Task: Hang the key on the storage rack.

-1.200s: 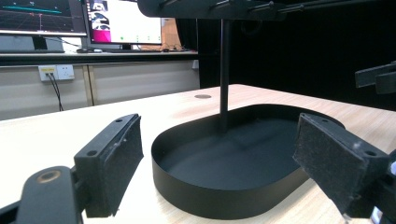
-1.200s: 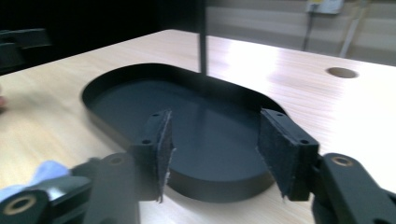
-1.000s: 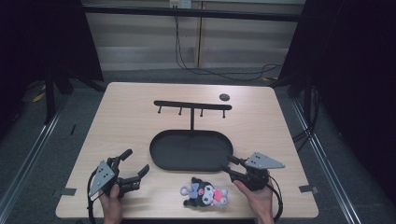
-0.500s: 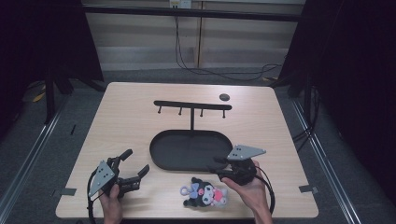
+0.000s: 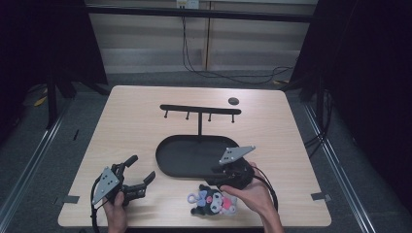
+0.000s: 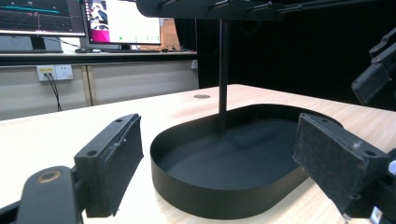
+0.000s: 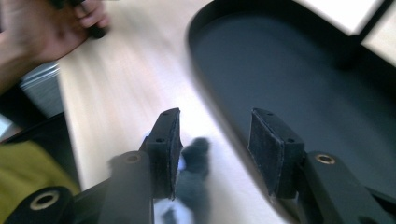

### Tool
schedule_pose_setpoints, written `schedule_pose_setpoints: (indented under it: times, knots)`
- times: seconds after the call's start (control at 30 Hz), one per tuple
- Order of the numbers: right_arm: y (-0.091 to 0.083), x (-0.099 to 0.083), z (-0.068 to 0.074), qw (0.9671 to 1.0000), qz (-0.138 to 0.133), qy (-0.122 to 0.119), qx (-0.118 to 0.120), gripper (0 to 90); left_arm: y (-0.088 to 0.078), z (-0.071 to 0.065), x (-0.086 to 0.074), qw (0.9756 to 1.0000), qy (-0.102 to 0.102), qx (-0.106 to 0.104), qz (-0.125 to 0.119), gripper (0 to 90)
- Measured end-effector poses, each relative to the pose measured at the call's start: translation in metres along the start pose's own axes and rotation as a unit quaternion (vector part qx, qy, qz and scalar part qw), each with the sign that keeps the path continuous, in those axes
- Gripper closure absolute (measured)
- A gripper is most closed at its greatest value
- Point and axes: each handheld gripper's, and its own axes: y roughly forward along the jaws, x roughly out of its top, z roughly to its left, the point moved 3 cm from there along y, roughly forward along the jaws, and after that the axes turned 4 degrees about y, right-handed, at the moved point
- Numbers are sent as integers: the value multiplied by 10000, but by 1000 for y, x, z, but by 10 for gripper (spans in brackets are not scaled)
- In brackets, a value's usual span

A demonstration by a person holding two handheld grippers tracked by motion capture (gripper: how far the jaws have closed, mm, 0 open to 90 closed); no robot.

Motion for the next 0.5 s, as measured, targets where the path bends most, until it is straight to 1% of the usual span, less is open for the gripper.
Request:
schedule_pose_setpoints:
  times: [0.03, 0.07, 0.17, 0.2, 0.23, 0.33, 0.37, 0.43, 0.47, 0.5]
  knots:
    - [0, 0, 0, 10000, 0, 0, 0, 546, 0, 0, 0, 10000, 0, 0, 0, 154]
    - [4, 3, 3, 9998, 196, -39, 99, 545, 0, 0, 0, 10000, -1, 0, 2, 154]
    - [8, 8, 4, 9989, 422, -126, 155, 533, 0, 0, 0, 10000, -10, -14, -1, 154]
    - [9, 9, 4, 9983, 527, -177, 151, 535, 0, 0, 0, 10000, -15, -23, 0, 154]
    - [10, 11, 5, 9978, 597, -165, 226, 543, 0, 0, 0, 10000, -15, -23, 0, 154]
    - [14, 15, 8, 9954, 873, -246, 301, 555, 0, 0, 0, 10000, -10, -47, 3, 154]
    - [16, 16, 9, 9946, 962, -272, 284, 555, 0, 0, 0, 10000, -11, -47, 2, 154]
    - [20, 18, 11, 9931, 1085, -294, 332, 555, 0, 0, 0, 10000, 13, -63, 2, 154]
    - [22, 19, 11, 9926, 1123, -353, 310, 554, 0, 0, 0, 10000, 12, -61, 3, 154]
    - [23, 20, 11, 9929, 1102, -380, 247, 553, 0, 0, 0, 10000, 12, -61, 3, 154]
